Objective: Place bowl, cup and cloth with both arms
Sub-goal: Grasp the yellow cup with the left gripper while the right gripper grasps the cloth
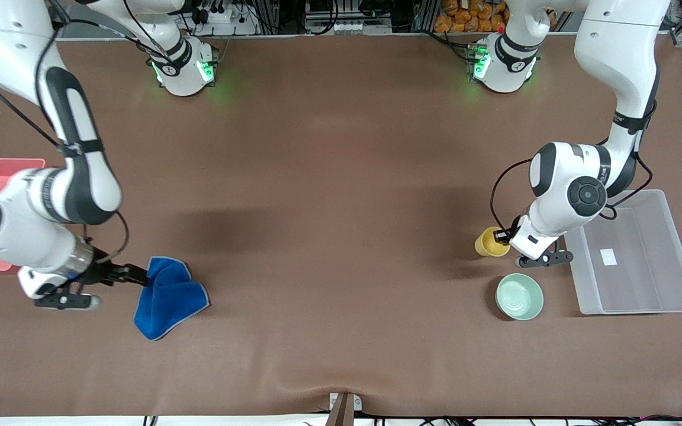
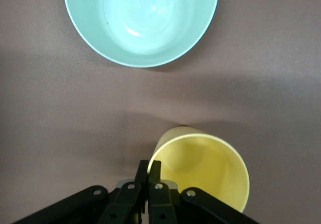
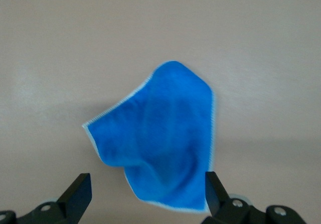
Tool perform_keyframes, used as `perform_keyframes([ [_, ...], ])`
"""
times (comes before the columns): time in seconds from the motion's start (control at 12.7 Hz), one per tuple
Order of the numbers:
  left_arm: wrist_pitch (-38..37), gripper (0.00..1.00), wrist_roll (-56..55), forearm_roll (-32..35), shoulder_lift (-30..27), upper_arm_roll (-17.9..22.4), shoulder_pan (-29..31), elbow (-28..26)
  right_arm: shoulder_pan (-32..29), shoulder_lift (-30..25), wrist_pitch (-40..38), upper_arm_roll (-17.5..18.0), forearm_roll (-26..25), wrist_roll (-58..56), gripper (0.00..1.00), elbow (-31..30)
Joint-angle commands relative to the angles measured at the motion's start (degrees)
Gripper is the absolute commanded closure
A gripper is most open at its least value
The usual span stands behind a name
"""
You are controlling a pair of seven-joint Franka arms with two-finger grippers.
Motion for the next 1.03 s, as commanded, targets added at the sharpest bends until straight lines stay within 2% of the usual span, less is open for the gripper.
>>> perform_keyframes([
  [0.0, -1.3, 1.0, -1.3, -0.3, -1.2, -0.1, 0.7, 1.1, 1.0, 1.9, 1.8, -0.5, 1.2, 0.4, 0.0, 0.9],
  [0.16, -8.1, 1.0, -0.6, -0.3, -1.7, 0.4, 1.4, 6.1, 1.0, 1.9, 1.9, -0.5, 1.2, 0.4, 0.0, 0.9],
  [0.39, -21.2, 1.0, 2.6, 0.1, -1.6, 0.7, 5.1, 17.1, 0.9, 3.3, 3.2, -0.5, 1.3, 0.5, 0.0, 0.9],
  [0.55, -27.7, 1.0, 8.5, 1.1, -1.6, 4.5, 5.9, 22.7, 1.3, 4.0, 3.4, -0.4, 1.3, 0.5, 0.0, 0.0],
  [0.79, -28.4, 1.0, 20.3, 1.0, -0.9, 10.3, 7.2, 24.5, 2.7, 4.9, 3.5, -0.4, 1.3, 0.4, 0.0, -1.6],
  [0.95, -27.8, 1.0, 27.7, 0.6, 2.5, 15.6, 7.2, 27.0, 3.2, 5.4, 3.6, -0.4, 1.3, 0.2, 0.0, -1.8],
])
